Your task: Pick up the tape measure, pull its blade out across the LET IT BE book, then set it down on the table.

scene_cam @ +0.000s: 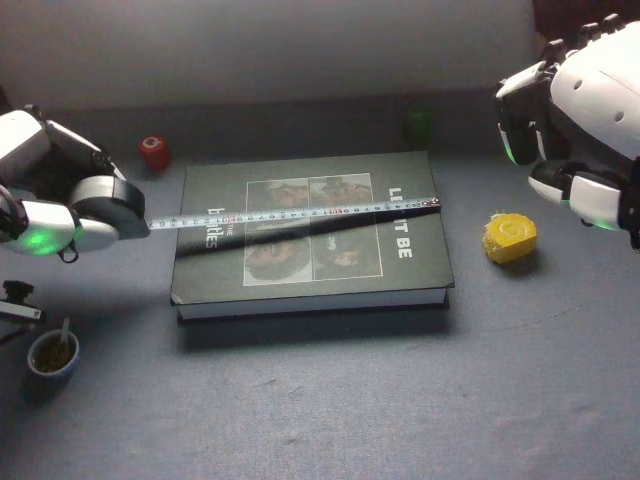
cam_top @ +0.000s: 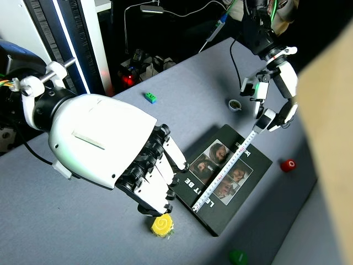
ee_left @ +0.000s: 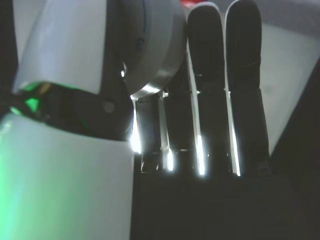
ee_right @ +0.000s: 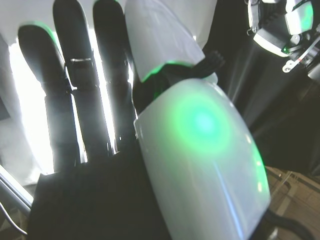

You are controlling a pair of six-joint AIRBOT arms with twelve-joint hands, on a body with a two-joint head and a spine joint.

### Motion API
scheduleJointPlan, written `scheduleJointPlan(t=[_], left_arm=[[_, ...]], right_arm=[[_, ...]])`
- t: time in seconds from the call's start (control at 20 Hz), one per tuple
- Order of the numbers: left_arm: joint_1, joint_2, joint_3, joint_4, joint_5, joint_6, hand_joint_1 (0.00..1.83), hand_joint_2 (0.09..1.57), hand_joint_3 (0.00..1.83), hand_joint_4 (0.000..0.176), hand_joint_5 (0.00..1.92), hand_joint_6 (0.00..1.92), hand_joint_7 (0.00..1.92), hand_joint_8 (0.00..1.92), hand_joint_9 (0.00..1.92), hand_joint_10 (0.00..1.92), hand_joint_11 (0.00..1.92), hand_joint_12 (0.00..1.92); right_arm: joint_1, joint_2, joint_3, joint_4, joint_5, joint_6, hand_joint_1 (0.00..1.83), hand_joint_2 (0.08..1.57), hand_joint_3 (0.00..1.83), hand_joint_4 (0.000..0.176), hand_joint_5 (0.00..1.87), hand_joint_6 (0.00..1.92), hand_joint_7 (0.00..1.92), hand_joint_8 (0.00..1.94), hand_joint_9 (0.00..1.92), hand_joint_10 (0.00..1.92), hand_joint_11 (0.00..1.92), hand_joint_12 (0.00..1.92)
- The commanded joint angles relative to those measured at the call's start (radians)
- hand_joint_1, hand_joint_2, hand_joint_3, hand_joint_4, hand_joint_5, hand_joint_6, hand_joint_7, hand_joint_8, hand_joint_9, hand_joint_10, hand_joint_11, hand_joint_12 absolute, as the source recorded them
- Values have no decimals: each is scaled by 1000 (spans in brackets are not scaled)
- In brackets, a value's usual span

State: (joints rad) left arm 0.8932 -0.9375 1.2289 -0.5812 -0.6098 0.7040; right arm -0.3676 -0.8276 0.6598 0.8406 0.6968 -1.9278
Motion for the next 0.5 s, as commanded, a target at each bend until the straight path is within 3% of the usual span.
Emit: scheduleJointPlan(t=[0.0, 0.05, 0.1, 0.15, 0.45], left_arm=[[-3, 2, 13, 3, -110, -2, 1387, 1063, 0, 0, 1089, 616, 1166, 730, 930, 1166, 839, 1021], [1, 2, 14, 3, -106, -3, 1288, 1047, 1, 0, 1128, 589, 1174, 784, 987, 773, 836, 1019], [3, 2, 14, 3, -101, -3, 1368, 1057, 1, 0, 1105, 595, 1175, 727, 948, 1077, 839, 1021], [7, 2, 12, 7, -100, -3, 1384, 1060, 1, 0, 1100, 597, 1175, 716, 939, 1140, 839, 1022], [28, -2, 2, 51, -98, -16, 1387, 1065, 0, 0, 1079, 627, 1166, 733, 927, 1170, 831, 1026]], right_arm=[[8, 4, -5, -56, 82, 2, 1204, 1162, 1, 0, 777, 1325, 1027, 904, 938, 651, 703, 1330], [8, 4, -5, -56, 82, 2, 1203, 1162, 1, 0, 777, 1326, 1026, 905, 937, 650, 701, 1331], [7, 4, -5, -56, 82, 2, 1203, 1162, 1, 0, 777, 1327, 1026, 906, 932, 649, 702, 1332], [6, 4, -5, -57, 82, 2, 1203, 1163, 1, 0, 778, 1327, 1025, 906, 932, 649, 702, 1332], [0, 0, -6, -58, 81, 2, 1202, 1163, 0, 0, 777, 1321, 1023, 917, 943, 660, 716, 1342]])
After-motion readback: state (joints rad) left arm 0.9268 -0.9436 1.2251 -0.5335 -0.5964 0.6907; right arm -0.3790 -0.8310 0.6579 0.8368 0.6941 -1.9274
